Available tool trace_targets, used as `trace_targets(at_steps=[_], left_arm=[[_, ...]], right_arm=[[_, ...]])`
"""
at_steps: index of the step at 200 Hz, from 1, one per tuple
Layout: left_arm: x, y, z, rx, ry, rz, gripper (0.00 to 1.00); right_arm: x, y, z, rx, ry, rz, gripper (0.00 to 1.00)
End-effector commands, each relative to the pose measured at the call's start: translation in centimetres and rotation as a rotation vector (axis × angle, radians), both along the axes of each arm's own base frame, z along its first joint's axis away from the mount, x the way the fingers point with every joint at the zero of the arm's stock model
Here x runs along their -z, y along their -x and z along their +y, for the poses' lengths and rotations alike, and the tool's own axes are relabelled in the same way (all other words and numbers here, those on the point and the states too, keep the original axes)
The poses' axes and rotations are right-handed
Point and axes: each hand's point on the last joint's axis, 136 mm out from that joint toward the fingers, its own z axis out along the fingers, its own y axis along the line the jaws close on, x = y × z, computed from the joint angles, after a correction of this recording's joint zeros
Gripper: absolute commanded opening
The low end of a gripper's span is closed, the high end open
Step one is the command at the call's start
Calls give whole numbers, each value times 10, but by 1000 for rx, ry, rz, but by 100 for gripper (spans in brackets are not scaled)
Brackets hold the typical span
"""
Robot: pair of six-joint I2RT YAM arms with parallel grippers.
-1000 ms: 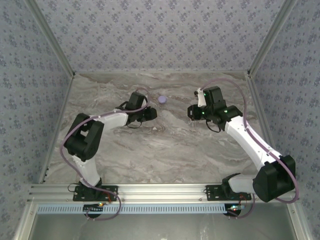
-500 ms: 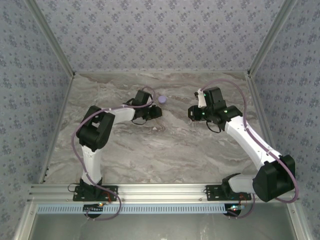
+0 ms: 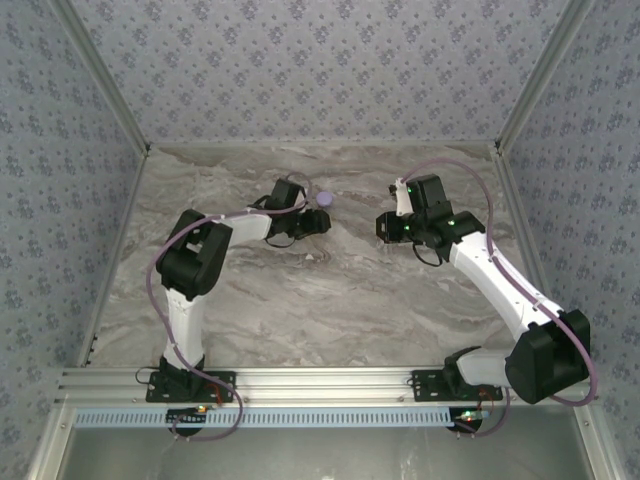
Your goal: Insert the wireless bluetooth earbuds into the charging case
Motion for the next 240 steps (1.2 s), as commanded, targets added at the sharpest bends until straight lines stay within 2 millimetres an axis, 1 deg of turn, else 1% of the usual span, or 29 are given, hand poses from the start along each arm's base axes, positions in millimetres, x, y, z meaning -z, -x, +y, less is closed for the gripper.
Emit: trace_targets(at_steps=[1, 21, 65, 91, 112, 151, 163, 170, 187, 195, 205, 224, 240], left_arm=[[2, -3, 11, -10, -58, -16, 58], [-8, -3, 20, -14, -110, -46, 60], [-31, 6, 42, -37, -189, -113, 61], [-51, 21, 51, -18, -213, -187, 62], [-62, 34, 67, -29, -247, -231, 63], [-69, 60, 109, -89, -364, -279, 64], [-70, 67, 123, -107, -410, -296, 65], [-71, 71, 130, -116, -437, -309, 67], [-77, 77, 150, -147, -499, -351, 69], [-82, 78, 159, -163, -525, -375, 70], [-89, 79, 175, -202, -577, -400, 70], [-101, 76, 208, -274, -690, -442, 73], [-106, 72, 233, -331, -757, -478, 74]], right_arm=[[12, 1, -10, 27, 37, 30, 21], [12, 0, -12, 32, 50, 26, 22], [17, -5, -22, 56, 114, -6, 25], [27, -13, -36, 97, 196, -44, 25], [31, -20, -46, 130, 250, -90, 27], [38, -33, -68, 196, 359, -194, 33], [41, -37, -73, 212, 380, -225, 35], [42, -39, -75, 224, 394, -243, 36], [46, -43, -80, 230, 418, -284, 40], [47, -45, -83, 237, 428, -300, 41], [48, -47, -89, 257, 440, -315, 44], [51, -51, -105, 308, 461, -335, 45], [53, -53, -120, 357, 461, -362, 48]])
